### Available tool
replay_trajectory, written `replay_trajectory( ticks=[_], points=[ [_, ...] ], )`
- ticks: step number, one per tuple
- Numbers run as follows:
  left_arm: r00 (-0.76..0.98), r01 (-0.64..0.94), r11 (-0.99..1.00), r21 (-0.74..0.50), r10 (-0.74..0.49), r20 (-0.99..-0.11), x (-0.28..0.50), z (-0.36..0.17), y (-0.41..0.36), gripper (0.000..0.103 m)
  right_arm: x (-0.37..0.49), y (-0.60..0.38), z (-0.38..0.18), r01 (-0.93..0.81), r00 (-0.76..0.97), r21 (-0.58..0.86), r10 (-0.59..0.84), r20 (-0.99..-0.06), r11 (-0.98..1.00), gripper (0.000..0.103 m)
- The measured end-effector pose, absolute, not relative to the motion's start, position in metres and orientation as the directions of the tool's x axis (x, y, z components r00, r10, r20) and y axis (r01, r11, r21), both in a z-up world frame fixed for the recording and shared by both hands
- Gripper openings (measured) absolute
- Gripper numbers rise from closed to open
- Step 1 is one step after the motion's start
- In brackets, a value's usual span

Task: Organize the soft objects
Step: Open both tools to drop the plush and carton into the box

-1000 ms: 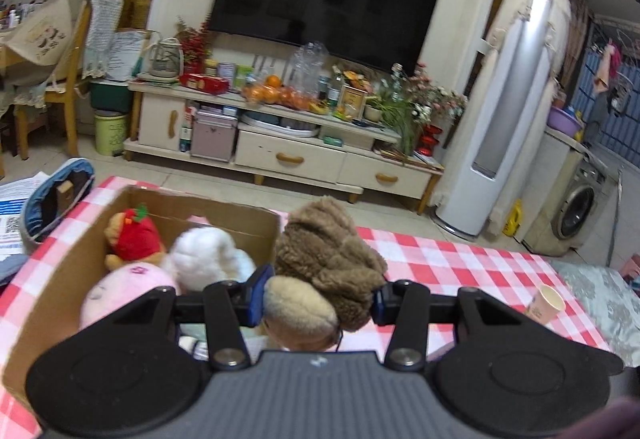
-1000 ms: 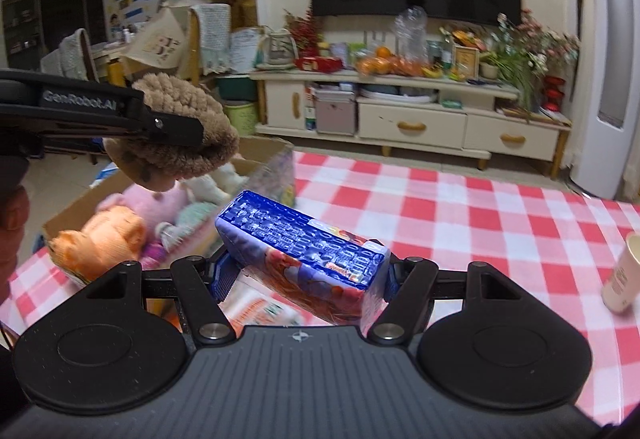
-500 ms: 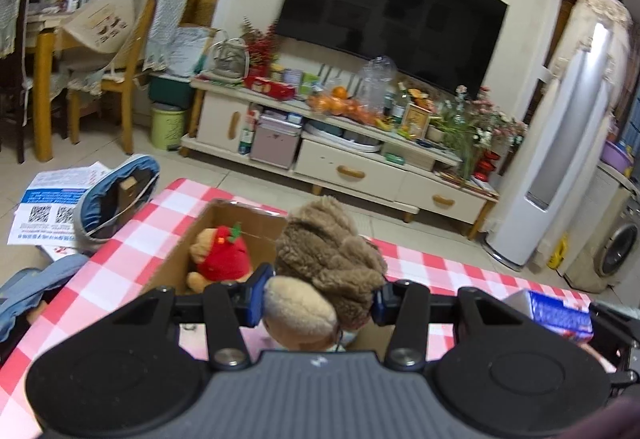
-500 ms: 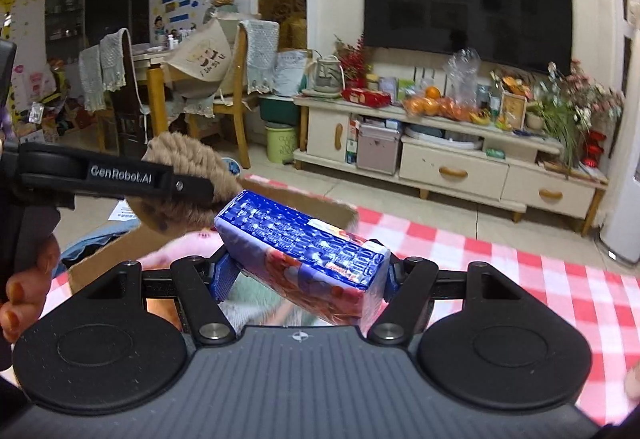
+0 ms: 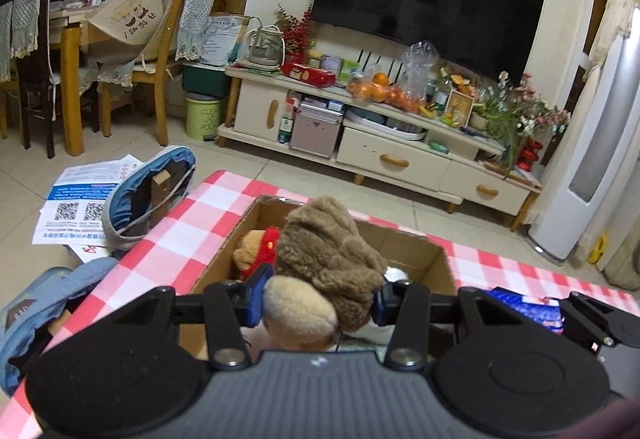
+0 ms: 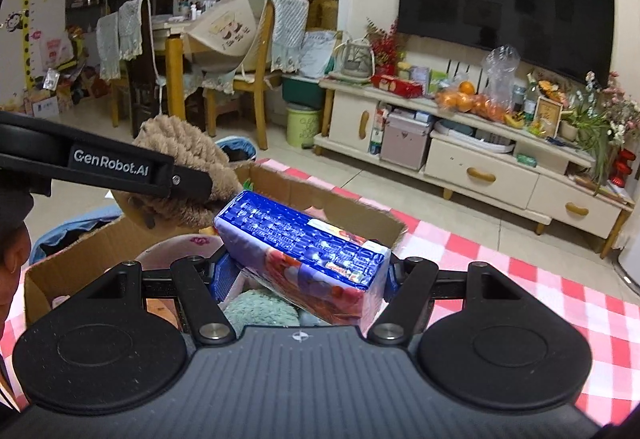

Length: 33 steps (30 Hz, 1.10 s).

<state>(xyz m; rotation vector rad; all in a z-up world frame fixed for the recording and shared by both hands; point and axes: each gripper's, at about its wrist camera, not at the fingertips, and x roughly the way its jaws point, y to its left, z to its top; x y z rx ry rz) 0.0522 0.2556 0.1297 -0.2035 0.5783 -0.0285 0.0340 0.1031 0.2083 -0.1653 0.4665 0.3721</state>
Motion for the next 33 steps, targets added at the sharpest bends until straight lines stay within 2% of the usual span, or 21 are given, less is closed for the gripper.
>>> replay_trajectory(
  ticks=[8, 11, 13, 15, 16, 17, 20, 22, 25, 33],
  points=[
    [0.83, -0.054, 0.987, -0.152, -0.04, -0.557, 0.059, 0.125, 0.251, 0.049, 0.041, 0.112, 0.194, -0.415, 0.797, -0.069, 0.326, -0.508, 0.907, 0.085],
    [0.828, -0.057, 0.989, -0.138, -0.031, -0.56, 0.06, 0.124, 0.25, 0.054, 0.042, 0.116, 0.191, -0.419, 0.795, -0.083, 0.321, -0.515, 0.904, 0.088],
    [0.829, -0.073, 0.99, -0.123, -0.008, -0.559, 0.06, 0.124, 0.249, 0.07, 0.043, 0.116, 0.191, -0.422, 0.79, -0.081, 0.322, -0.522, 0.903, 0.1],
    [0.835, -0.069, 0.991, -0.115, -0.006, -0.55, 0.057, 0.126, 0.248, 0.074, 0.045, 0.117, 0.192, -0.424, 0.784, -0.071, 0.326, -0.529, 0.903, 0.099],
    [0.837, -0.071, 0.991, -0.112, -0.002, -0.548, 0.057, 0.128, 0.248, 0.081, 0.044, 0.118, 0.192, -0.422, 0.785, -0.07, 0.325, -0.528, 0.904, 0.099],
    [0.842, -0.073, 0.991, -0.11, 0.002, -0.54, 0.054, 0.13, 0.248, 0.084, 0.042, 0.117, 0.193, -0.417, 0.787, -0.069, 0.322, -0.525, 0.906, 0.099],
    [0.855, -0.063, 0.993, -0.104, 0.001, -0.518, 0.049, 0.135, 0.245, 0.09, 0.034, 0.112, 0.2, -0.405, 0.8, -0.047, 0.328, -0.503, 0.913, 0.099],
    [0.863, -0.055, 0.994, -0.094, -0.001, -0.505, 0.045, 0.138, 0.242, 0.098, 0.027, 0.109, 0.203, -0.391, 0.813, -0.038, 0.326, -0.483, 0.919, 0.1],
    [0.873, -0.033, 0.996, -0.084, -0.012, -0.488, 0.039, 0.14, 0.236, 0.102, 0.015, 0.1, 0.21, -0.357, 0.833, -0.017, 0.31, -0.457, 0.934, 0.1],
    [0.885, 0.024, 0.999, -0.045, -0.042, -0.464, 0.018, 0.142, 0.22, 0.102, -0.011, 0.067, 0.219, -0.191, 0.88, 0.055, 0.195, -0.434, 0.98, 0.101]
  ],
)
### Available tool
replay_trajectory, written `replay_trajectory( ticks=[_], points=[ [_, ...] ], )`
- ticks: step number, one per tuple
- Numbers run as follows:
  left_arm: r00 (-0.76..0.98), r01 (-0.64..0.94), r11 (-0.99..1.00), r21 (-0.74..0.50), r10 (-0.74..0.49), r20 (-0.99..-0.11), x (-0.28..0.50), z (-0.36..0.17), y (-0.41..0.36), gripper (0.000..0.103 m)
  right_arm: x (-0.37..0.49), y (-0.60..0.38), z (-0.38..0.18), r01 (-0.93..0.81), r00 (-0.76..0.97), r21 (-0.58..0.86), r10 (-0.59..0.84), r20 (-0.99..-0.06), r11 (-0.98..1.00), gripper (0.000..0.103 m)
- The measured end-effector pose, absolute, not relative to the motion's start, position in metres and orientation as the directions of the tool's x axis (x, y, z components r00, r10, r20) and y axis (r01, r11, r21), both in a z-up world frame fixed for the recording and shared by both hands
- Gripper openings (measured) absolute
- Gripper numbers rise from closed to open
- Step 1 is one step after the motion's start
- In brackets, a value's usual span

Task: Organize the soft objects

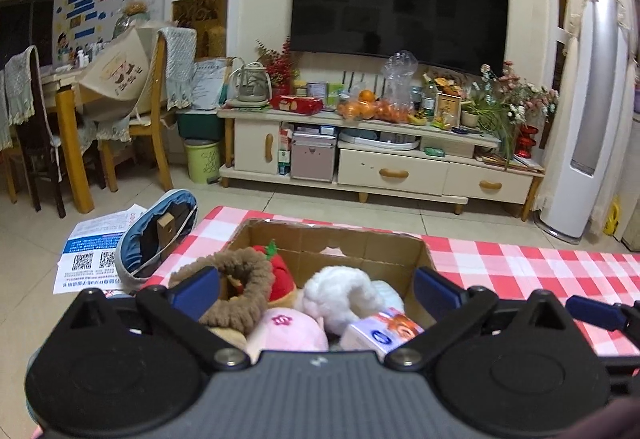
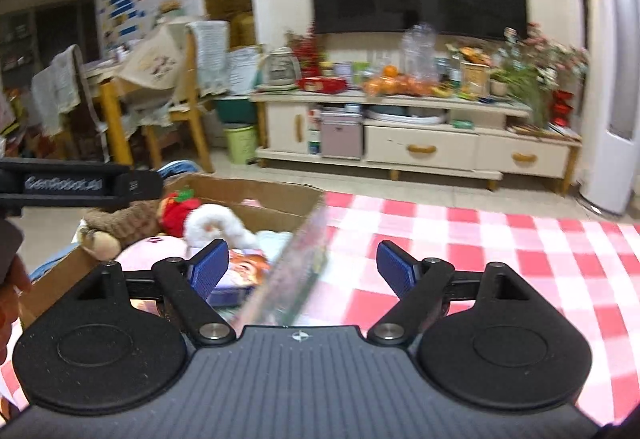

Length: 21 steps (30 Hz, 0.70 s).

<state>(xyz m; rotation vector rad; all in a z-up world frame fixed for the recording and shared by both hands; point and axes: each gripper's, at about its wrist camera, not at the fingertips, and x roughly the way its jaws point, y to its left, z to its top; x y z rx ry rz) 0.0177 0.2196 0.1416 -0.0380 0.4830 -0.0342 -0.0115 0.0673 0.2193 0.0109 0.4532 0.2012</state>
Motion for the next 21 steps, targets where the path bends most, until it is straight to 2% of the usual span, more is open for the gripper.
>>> replay_trajectory(
  ticks=[6, 11, 21],
  points=[
    [0.893, 0.053, 0.999, -0.001, -0.048, -0.447, -0.001, 0.138, 0.209, 0.102, -0.028, 0.042, 0.216, -0.09, 0.893, 0.108, 0.129, -0.432, 0.99, 0.102],
    [0.899, 0.067, 0.998, -0.012, -0.066, -0.432, -0.018, 0.136, 0.201, 0.102, -0.043, 0.028, 0.214, -0.047, 0.894, 0.151, 0.109, -0.434, 0.987, 0.102],
    [0.898, 0.084, 0.996, -0.012, -0.081, -0.432, -0.056, 0.128, 0.198, 0.102, -0.075, 0.025, 0.201, -0.03, 0.881, 0.155, 0.099, -0.464, 0.988, 0.103]
  ],
)
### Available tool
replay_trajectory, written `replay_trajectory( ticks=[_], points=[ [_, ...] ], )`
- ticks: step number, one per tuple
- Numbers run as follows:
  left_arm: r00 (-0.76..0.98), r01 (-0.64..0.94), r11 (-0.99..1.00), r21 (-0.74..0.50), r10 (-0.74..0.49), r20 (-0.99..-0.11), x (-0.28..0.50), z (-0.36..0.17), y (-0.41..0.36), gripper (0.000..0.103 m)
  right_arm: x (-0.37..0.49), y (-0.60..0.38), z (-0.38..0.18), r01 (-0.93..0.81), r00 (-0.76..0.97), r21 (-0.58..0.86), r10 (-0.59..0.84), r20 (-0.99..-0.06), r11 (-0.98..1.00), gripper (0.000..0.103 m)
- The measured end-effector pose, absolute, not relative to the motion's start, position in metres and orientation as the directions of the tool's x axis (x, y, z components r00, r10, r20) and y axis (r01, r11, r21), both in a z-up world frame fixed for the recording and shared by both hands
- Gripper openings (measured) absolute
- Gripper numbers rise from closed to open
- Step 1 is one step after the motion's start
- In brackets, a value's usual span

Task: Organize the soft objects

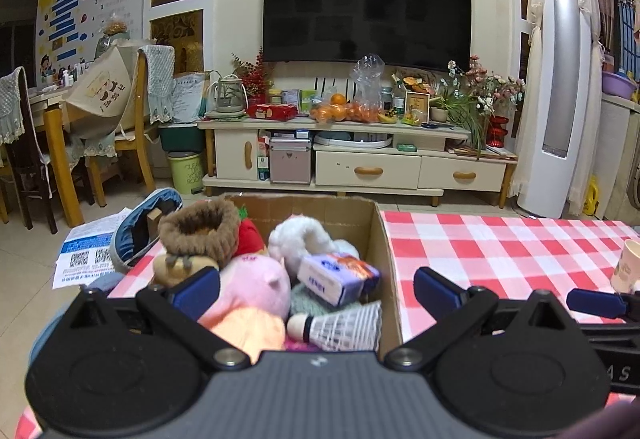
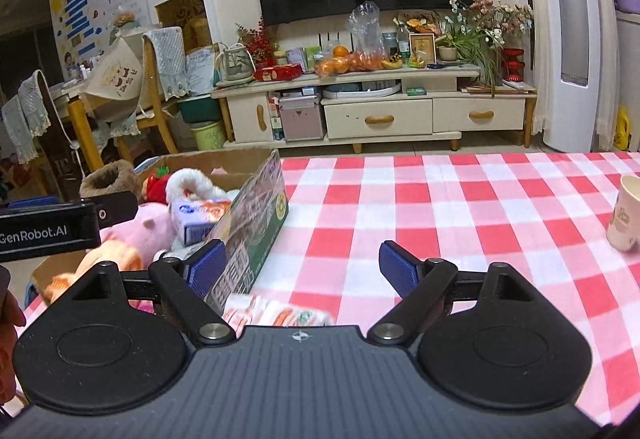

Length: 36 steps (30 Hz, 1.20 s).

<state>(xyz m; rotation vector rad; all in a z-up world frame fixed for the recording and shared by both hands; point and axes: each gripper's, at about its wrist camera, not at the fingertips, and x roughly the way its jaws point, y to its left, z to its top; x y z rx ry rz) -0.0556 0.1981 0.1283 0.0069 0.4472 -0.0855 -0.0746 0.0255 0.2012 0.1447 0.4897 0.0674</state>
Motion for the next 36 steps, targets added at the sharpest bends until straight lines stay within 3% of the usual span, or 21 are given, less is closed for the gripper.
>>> replay_trajectory(
  ticks=[36],
  points=[
    [0.876, 0.035, 0.999, -0.003, -0.032, -0.481, -0.123, 0.098, 0.228, 0.102, -0.148, 0.07, 0.174, -0.089, 0.874, 0.124, 0.137, -0.466, 0.988, 0.103]
  ],
)
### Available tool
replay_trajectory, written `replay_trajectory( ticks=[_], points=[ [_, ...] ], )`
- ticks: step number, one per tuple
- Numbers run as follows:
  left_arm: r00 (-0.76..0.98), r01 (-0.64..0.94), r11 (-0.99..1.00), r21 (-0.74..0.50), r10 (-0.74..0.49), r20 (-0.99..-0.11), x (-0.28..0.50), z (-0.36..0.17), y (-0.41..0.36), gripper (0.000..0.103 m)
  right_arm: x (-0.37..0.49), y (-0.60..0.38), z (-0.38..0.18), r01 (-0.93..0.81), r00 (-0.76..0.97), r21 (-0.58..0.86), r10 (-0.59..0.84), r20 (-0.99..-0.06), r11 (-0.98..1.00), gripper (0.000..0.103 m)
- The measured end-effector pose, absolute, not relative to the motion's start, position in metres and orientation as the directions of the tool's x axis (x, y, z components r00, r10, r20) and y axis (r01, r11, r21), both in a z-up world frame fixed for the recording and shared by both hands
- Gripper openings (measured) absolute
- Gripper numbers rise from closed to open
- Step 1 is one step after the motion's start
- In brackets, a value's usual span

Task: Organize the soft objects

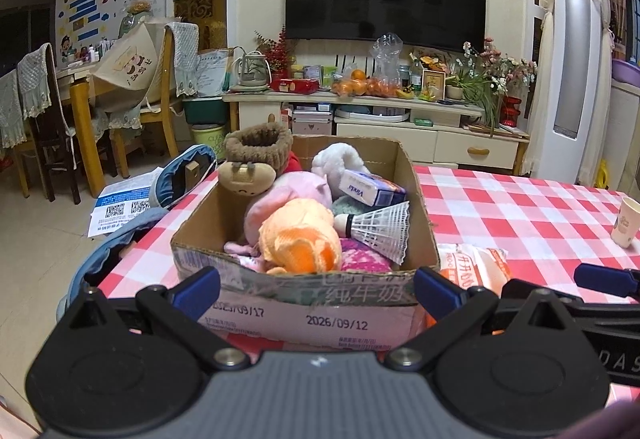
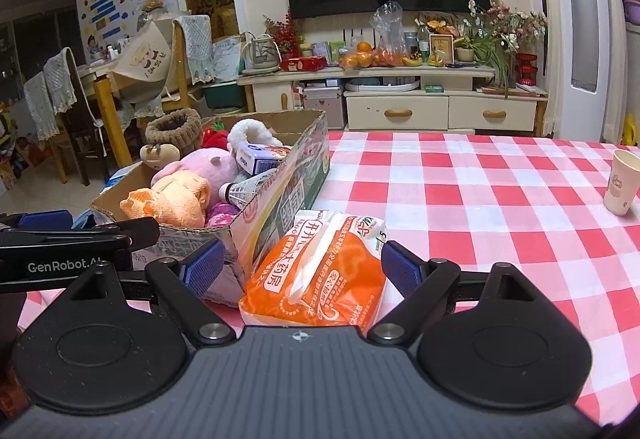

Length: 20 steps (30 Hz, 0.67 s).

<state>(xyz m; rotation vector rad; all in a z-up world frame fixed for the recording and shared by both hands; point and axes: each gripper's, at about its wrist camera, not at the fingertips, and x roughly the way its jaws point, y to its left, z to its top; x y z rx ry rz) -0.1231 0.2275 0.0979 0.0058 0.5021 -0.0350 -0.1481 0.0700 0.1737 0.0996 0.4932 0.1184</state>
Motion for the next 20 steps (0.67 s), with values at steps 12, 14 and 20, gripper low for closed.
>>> replay_trajectory(
  ticks=[12, 14, 20],
  points=[
    [0.865, 0.027, 0.999, -0.022, -0.035, -0.501, -0.12, 0.092, 0.227, 0.102, -0.149, 0.072, 0.17, -0.095, 0.886, 0.094, 0.127, -0.446, 0.991, 0.103],
    [0.864, 0.028, 0.999, -0.027, -0.038, -0.503, -0.119, 0.091, 0.224, 0.102, -0.149, 0.071, 0.169, -0.095, 0.888, 0.092, 0.126, -0.441, 0.991, 0.103],
    [0.869, 0.046, 0.999, -0.023, -0.052, -0.493, -0.114, 0.094, 0.205, 0.102, -0.147, 0.059, 0.166, -0.093, 0.886, 0.123, 0.138, -0.443, 0.988, 0.103]
  ],
)
